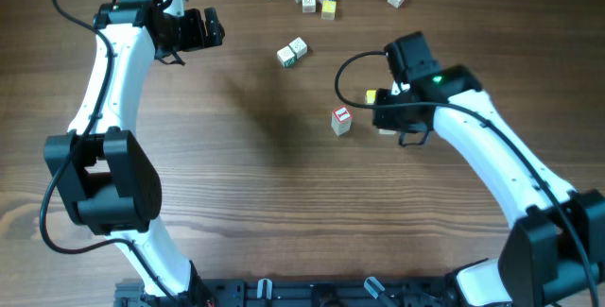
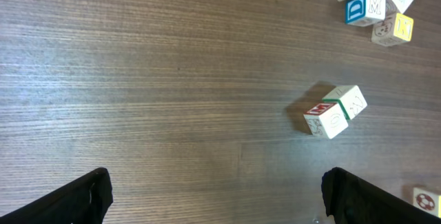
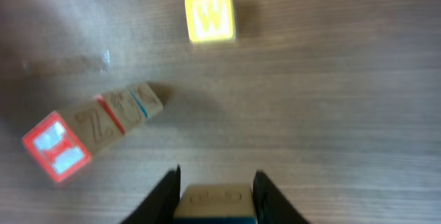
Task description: Form a tower
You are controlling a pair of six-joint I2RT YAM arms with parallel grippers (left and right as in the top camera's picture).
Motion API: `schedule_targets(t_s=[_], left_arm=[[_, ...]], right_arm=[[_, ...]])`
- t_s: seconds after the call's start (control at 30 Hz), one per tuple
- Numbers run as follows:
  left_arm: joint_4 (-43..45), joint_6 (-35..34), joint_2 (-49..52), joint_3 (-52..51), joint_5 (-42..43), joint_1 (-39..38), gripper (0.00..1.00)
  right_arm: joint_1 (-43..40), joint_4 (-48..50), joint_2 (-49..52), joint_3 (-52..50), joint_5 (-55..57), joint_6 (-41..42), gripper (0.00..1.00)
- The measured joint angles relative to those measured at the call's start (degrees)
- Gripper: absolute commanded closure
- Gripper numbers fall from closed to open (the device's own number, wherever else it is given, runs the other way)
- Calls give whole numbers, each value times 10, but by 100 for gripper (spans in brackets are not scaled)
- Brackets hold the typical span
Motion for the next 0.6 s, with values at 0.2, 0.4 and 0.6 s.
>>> schedule_targets(t_s=[0.2, 0.4, 0.6], left_arm=[[2, 0, 0, 0, 0, 0, 0], [2, 0, 0, 0, 0, 0, 0], [3, 0, 0, 0, -1, 0, 0]], right_arm=[[0, 259, -3, -191, 15, 17, 64], [0, 297, -3, -217, 30, 24, 4], [0, 71, -20, -111, 30, 10, 0]])
